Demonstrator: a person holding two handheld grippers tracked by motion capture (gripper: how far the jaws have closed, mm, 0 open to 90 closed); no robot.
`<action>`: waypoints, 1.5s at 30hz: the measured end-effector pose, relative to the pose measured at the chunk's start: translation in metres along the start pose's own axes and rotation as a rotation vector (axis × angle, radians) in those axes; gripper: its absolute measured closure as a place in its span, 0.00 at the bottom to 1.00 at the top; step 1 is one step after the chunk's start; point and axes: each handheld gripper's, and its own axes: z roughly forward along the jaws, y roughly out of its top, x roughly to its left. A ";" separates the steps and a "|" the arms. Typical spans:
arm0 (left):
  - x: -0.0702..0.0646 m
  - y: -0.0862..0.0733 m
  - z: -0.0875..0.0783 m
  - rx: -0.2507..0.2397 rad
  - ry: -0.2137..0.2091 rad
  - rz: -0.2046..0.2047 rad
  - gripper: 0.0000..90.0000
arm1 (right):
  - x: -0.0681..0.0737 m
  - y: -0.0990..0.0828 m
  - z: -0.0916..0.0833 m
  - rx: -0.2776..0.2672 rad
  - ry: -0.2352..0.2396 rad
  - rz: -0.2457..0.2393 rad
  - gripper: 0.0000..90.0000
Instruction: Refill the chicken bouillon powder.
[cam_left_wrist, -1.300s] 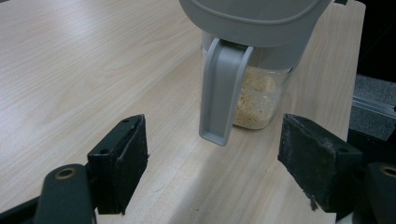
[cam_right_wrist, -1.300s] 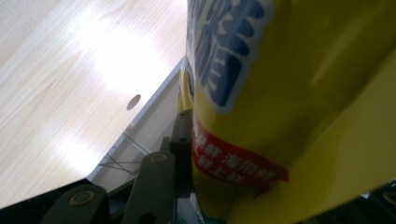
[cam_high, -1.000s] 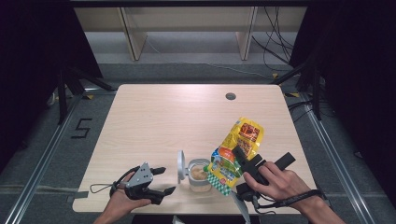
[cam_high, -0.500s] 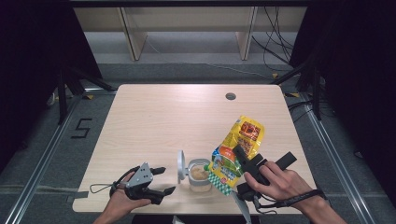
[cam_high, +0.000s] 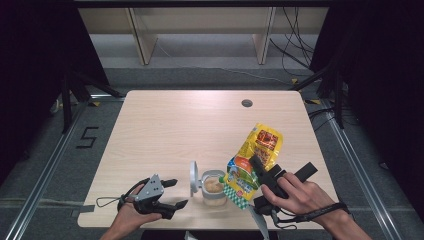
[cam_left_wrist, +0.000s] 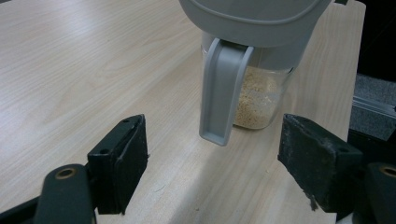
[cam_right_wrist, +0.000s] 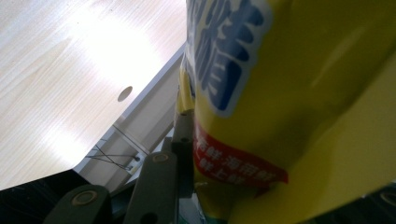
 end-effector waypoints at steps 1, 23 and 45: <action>0.000 0.000 0.000 0.000 0.000 0.000 0.26 | 0.000 0.000 0.000 0.005 0.001 -0.003 0.78; 0.000 0.000 0.000 0.000 -0.001 0.005 0.26 | -0.001 0.003 0.008 -0.023 0.011 0.043 0.82; 0.000 0.000 0.000 0.000 -0.002 -0.008 0.26 | -0.003 -0.002 0.006 -0.023 0.002 0.044 0.82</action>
